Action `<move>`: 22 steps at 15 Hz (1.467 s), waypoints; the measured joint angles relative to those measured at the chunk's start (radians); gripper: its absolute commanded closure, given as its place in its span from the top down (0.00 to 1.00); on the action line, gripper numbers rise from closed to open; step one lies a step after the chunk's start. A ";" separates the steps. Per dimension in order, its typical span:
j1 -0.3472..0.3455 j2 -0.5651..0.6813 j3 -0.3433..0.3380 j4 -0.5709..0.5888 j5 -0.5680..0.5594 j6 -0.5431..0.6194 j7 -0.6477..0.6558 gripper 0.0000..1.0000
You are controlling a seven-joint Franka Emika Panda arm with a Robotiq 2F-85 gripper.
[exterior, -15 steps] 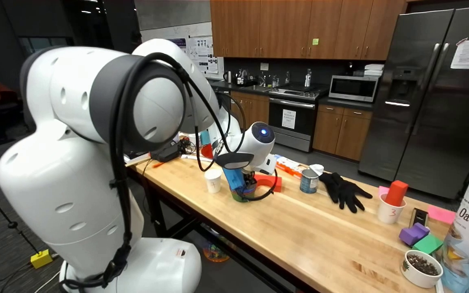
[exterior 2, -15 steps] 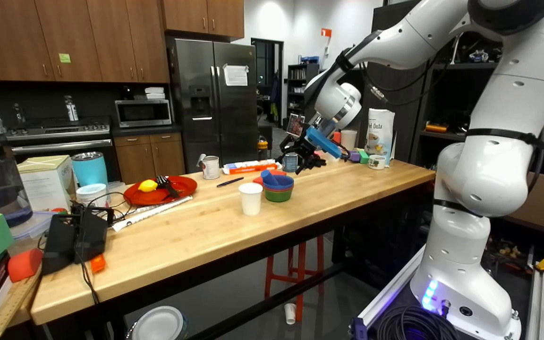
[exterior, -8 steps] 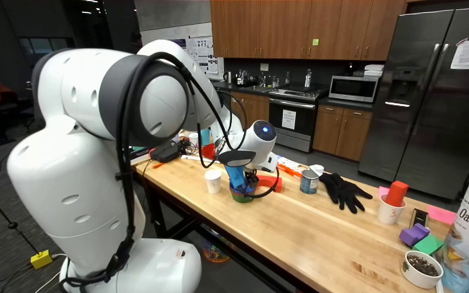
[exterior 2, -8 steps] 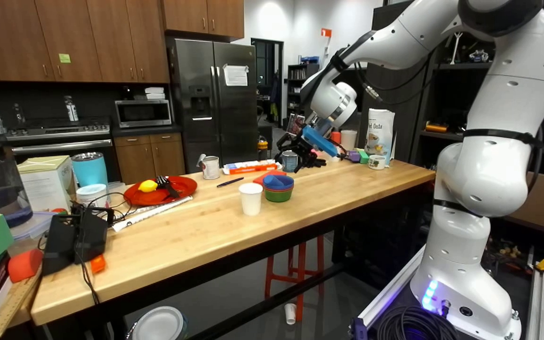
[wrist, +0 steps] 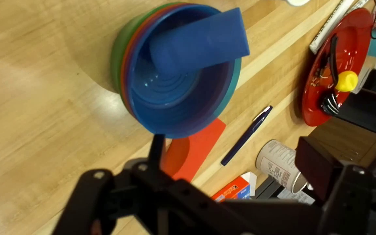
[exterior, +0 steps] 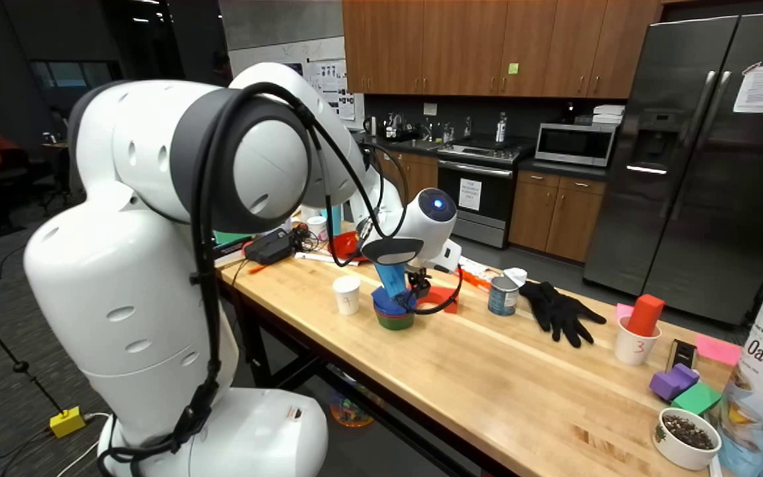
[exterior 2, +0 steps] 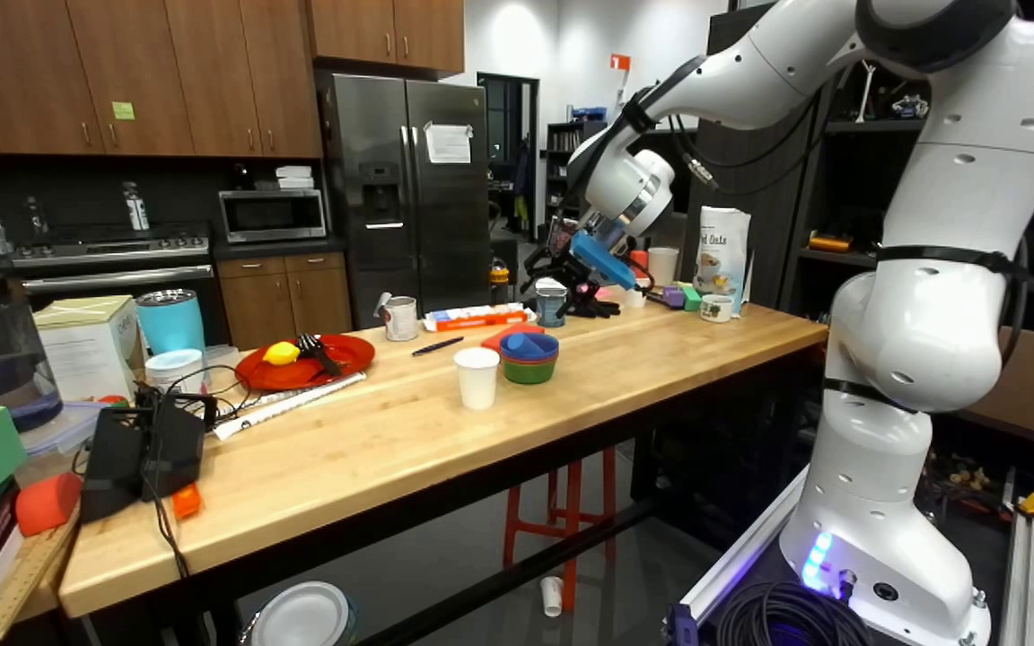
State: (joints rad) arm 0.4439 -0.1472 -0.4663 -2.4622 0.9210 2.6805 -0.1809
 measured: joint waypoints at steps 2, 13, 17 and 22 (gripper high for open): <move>-0.052 -0.001 0.034 -0.001 -0.043 0.026 0.035 1.00; -0.579 -0.156 0.400 -0.124 -0.769 0.091 0.602 1.00; -0.675 -0.228 0.473 -0.141 -0.870 0.057 0.692 1.00; -0.712 -0.258 0.508 -0.116 -0.905 0.027 0.716 1.00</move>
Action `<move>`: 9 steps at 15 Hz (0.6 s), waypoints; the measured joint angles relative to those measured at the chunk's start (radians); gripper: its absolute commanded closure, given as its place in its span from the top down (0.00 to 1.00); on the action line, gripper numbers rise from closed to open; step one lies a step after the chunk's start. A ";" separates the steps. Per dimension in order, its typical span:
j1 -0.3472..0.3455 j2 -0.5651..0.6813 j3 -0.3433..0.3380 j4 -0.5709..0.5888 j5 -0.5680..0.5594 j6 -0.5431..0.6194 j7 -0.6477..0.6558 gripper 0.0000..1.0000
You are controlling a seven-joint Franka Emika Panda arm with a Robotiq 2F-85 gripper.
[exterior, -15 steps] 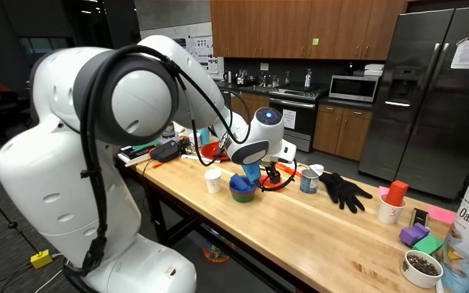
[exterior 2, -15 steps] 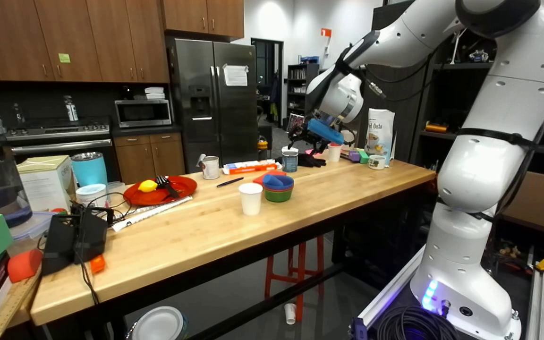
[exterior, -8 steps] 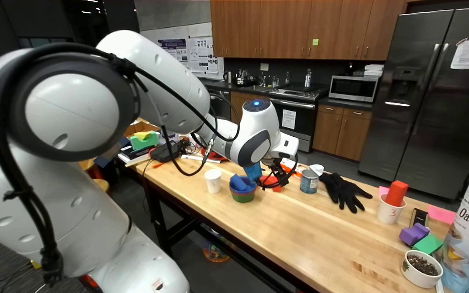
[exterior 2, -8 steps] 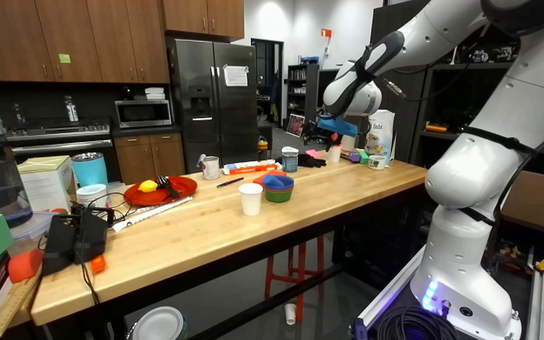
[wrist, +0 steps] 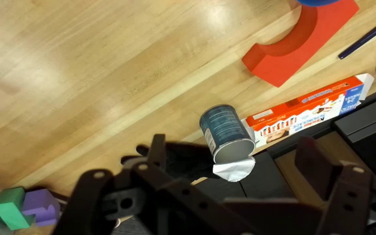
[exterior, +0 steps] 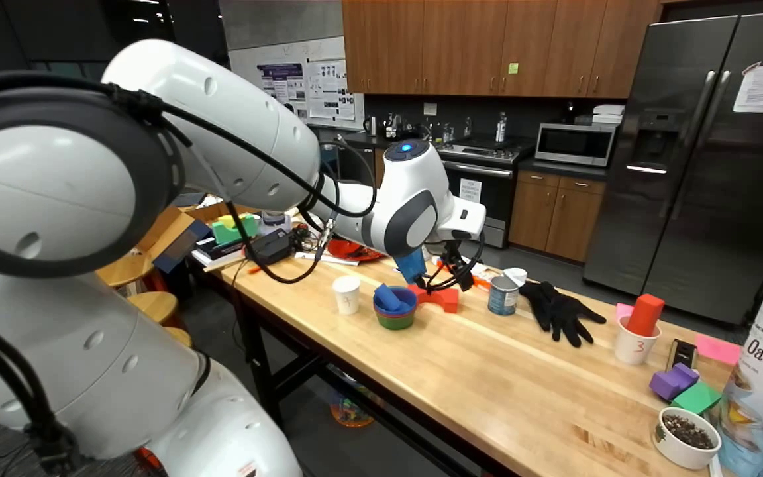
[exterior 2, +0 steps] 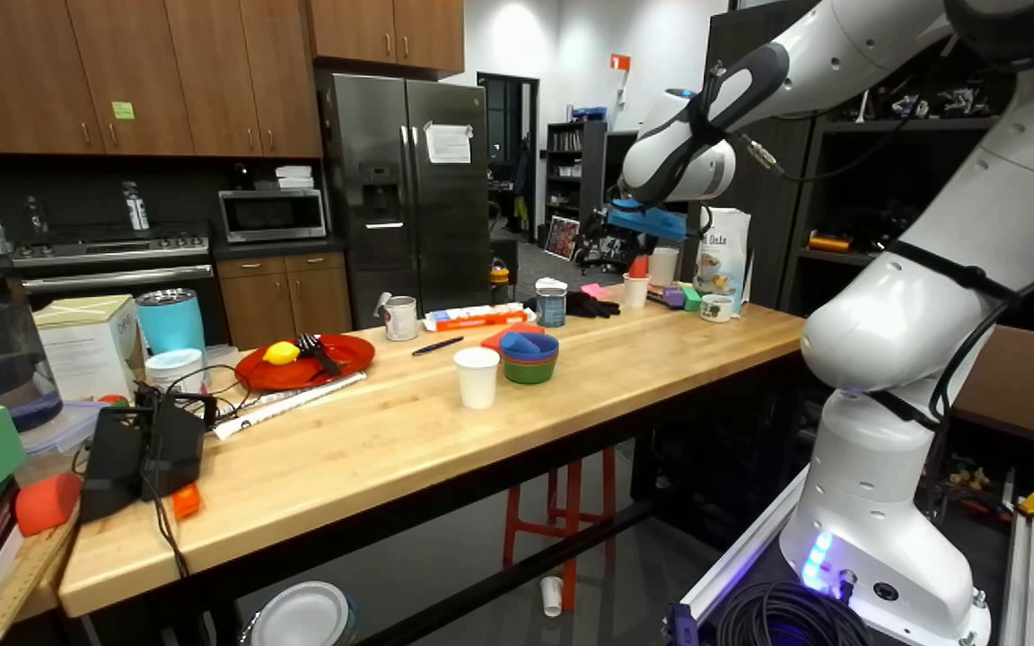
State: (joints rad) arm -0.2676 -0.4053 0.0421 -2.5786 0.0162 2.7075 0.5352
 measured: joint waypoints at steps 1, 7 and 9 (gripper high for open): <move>-0.014 -0.005 0.012 0.012 -0.020 -0.012 0.010 1.00; -0.058 -0.023 0.040 0.125 -0.157 -0.107 0.025 1.00; -0.065 -0.024 0.038 0.168 -0.204 -0.141 0.017 1.00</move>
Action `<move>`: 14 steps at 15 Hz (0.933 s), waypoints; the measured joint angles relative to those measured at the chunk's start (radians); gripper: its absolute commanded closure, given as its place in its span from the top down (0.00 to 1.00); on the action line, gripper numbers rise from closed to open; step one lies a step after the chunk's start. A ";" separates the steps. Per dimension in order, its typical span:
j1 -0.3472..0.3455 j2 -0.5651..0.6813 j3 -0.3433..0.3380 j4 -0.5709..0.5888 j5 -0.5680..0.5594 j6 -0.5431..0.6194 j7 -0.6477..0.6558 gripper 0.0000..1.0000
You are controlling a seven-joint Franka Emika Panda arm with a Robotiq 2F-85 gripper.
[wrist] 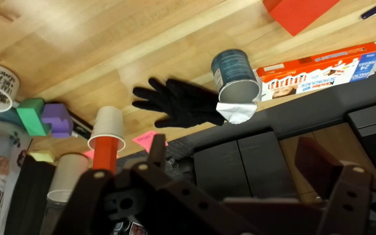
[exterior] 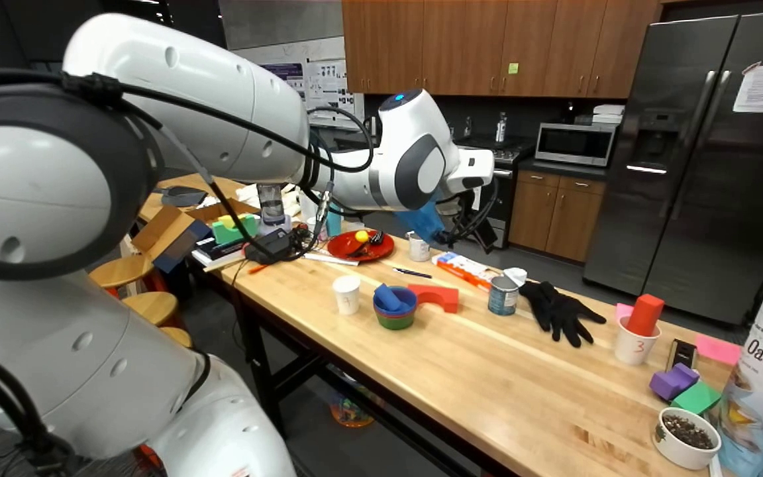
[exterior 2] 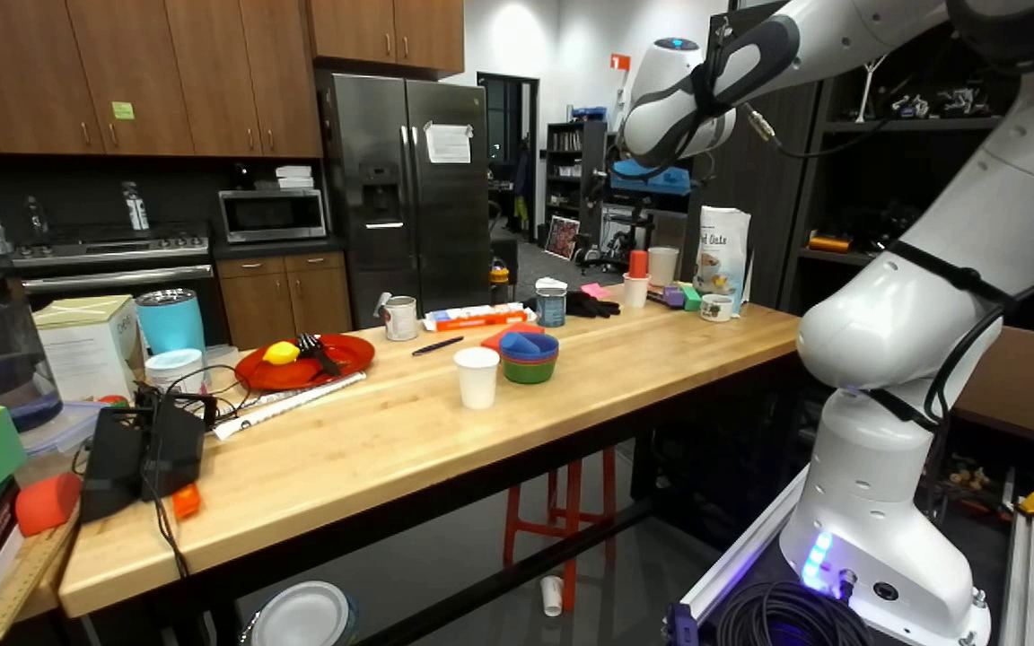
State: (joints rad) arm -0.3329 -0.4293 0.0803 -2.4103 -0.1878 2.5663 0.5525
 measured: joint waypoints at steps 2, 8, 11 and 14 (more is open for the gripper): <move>-0.002 0.002 -0.009 0.056 -0.035 -0.040 -0.027 1.00; 0.017 0.112 -0.063 0.367 -0.045 -0.190 -0.207 1.00; 0.059 0.196 -0.090 0.553 -0.046 -0.292 -0.316 1.00; 0.099 0.273 -0.106 0.733 -0.051 -0.415 -0.424 1.00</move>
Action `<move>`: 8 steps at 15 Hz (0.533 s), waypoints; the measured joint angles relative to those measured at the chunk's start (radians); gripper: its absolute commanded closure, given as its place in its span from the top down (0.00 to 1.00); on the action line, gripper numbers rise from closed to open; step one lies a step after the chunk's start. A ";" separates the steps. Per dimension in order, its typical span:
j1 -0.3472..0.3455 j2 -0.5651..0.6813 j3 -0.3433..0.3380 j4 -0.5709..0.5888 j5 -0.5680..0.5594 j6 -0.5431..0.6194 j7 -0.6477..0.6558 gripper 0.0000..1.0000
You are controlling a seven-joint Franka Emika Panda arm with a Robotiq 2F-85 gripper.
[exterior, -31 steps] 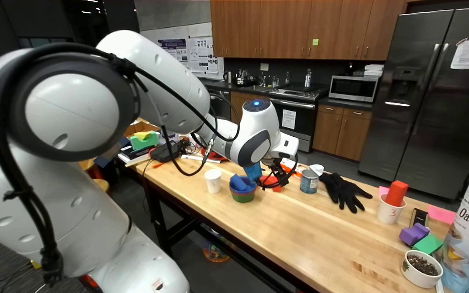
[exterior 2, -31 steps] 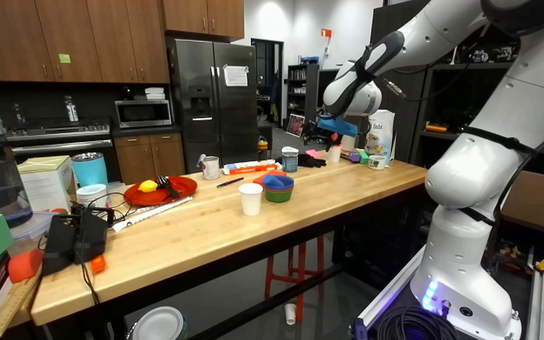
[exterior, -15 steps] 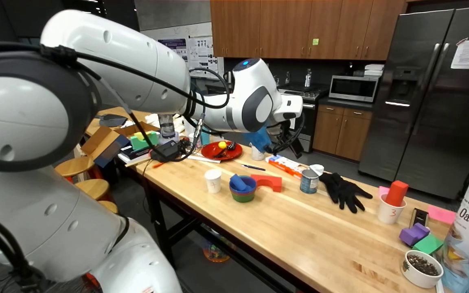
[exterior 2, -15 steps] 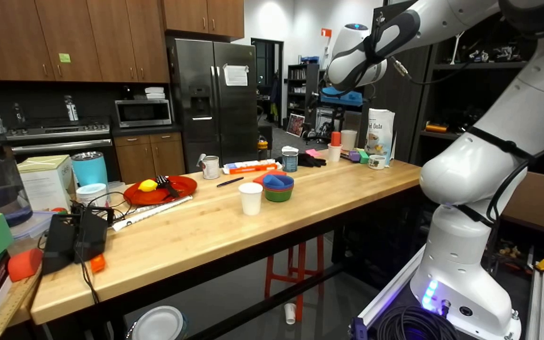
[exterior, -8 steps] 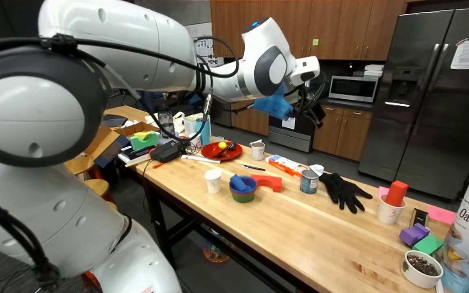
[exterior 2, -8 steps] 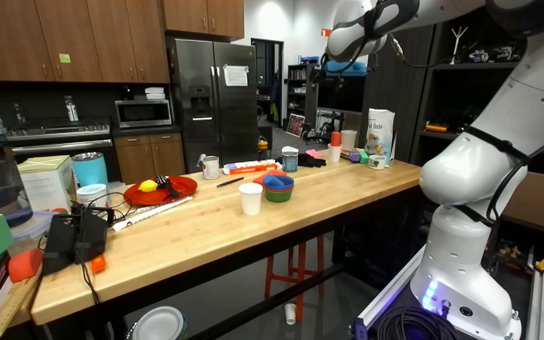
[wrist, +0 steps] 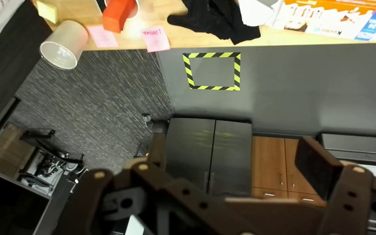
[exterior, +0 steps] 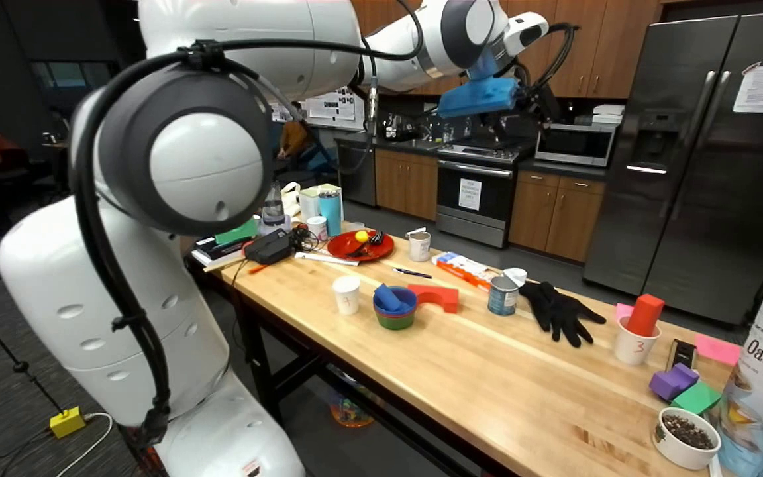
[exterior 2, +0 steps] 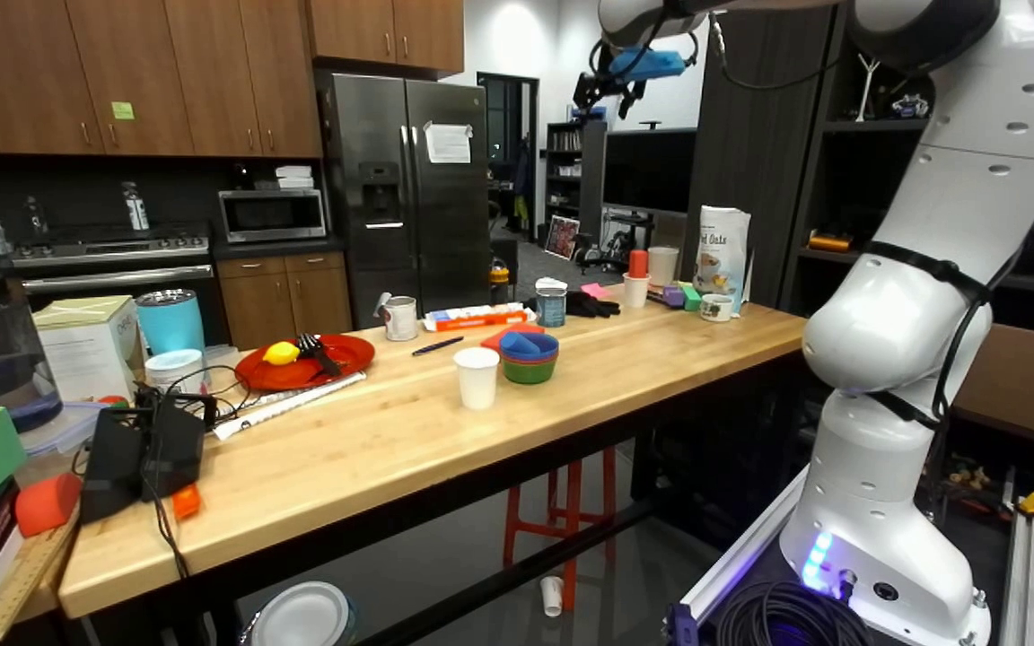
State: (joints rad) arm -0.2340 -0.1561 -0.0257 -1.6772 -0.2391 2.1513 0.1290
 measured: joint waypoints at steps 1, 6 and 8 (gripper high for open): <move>0.010 0.026 -0.006 0.057 -0.005 -0.037 -0.033 1.00; 0.019 0.093 -0.012 0.165 -0.009 -0.084 -0.079 1.00; 0.019 0.098 -0.013 0.169 -0.009 -0.084 -0.080 1.00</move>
State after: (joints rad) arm -0.2147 -0.0585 -0.0389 -1.5080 -0.2481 2.0671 0.0493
